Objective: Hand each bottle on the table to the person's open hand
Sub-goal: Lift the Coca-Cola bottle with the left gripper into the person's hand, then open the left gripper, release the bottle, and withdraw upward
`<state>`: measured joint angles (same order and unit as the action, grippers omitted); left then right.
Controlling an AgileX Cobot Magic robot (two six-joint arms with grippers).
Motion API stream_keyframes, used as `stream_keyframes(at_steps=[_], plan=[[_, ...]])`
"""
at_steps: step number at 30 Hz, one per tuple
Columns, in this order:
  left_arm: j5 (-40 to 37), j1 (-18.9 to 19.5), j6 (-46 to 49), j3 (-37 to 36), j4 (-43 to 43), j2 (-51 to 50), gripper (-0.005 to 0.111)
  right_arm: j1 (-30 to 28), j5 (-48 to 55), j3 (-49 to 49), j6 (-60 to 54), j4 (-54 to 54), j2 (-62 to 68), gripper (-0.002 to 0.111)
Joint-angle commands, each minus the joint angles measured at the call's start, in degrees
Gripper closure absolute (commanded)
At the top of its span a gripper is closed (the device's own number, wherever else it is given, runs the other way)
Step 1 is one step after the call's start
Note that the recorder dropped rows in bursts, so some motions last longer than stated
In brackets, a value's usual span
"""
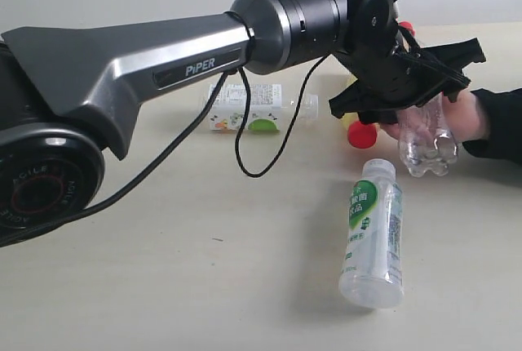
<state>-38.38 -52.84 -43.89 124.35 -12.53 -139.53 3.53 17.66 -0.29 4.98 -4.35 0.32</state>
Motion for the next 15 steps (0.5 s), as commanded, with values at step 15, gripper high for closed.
stream_keyframes(at_steps=[15], plan=[[-6.2,1.3,6.6,0.4,-0.2,3.7,0.018,-0.3,-0.3,0.3,-0.3,-0.1,-0.3,0.108]])
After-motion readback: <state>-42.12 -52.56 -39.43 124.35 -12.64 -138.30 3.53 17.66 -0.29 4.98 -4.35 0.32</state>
